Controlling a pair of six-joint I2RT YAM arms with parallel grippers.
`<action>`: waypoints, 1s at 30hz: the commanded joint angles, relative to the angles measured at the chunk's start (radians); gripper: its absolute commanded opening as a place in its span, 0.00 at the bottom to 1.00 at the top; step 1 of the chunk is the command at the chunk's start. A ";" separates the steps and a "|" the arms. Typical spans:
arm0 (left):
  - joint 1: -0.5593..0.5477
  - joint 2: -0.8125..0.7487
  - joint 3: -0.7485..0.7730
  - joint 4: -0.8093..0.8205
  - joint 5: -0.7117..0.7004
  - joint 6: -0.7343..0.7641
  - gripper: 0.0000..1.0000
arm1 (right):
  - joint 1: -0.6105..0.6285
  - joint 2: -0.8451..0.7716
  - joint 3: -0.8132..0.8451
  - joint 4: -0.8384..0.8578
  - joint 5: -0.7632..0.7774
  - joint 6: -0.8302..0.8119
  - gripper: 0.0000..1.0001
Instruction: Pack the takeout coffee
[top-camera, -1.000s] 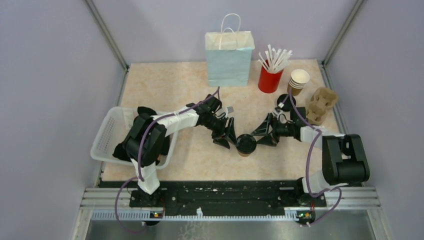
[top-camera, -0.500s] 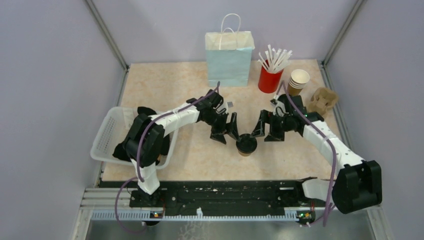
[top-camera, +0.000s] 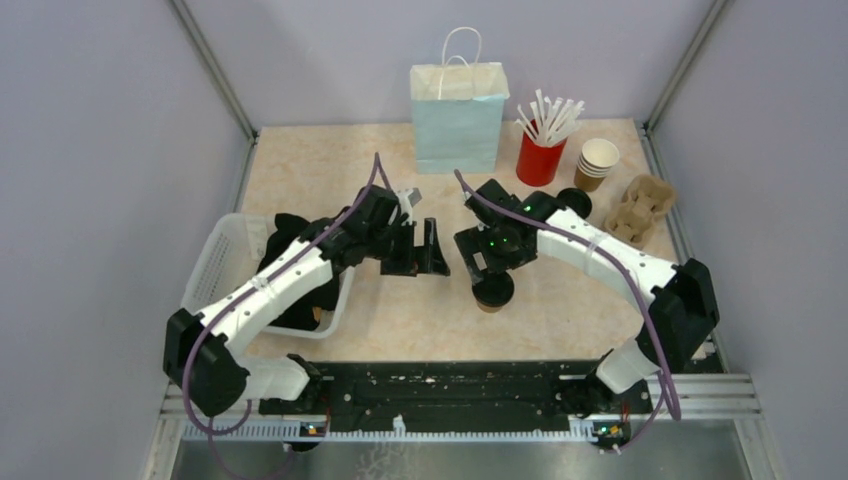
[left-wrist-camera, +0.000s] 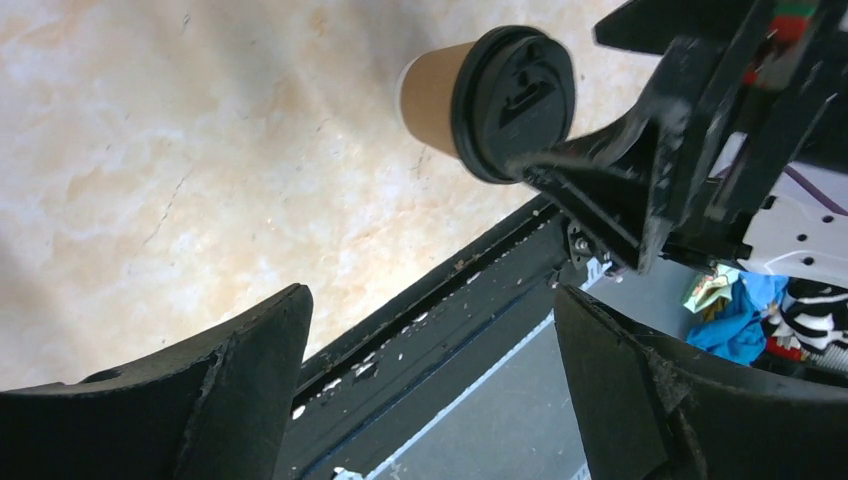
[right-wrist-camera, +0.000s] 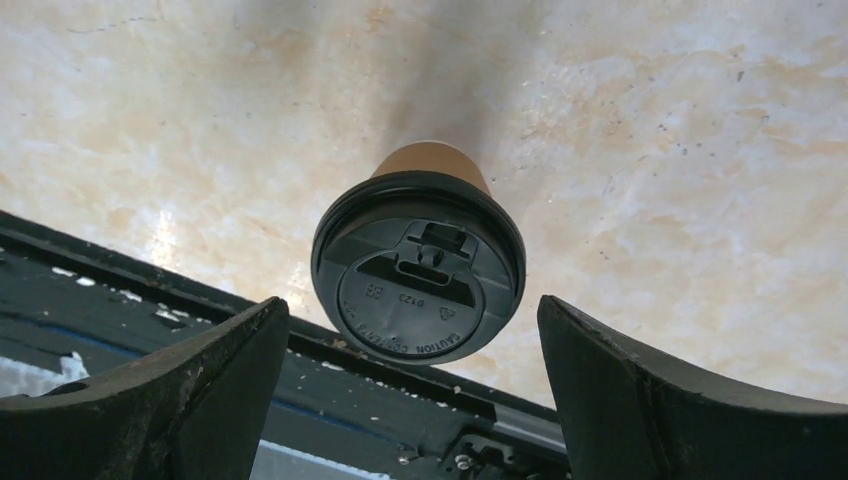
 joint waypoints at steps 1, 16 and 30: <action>0.003 -0.052 -0.081 0.031 -0.070 -0.042 0.97 | 0.030 0.042 0.077 -0.053 0.094 -0.020 0.94; 0.004 -0.014 -0.042 -0.018 -0.076 -0.015 0.98 | 0.064 0.073 0.020 -0.009 0.040 -0.008 0.90; 0.009 -0.012 -0.038 -0.045 -0.090 0.005 0.98 | 0.081 0.058 0.023 -0.028 0.088 0.017 0.84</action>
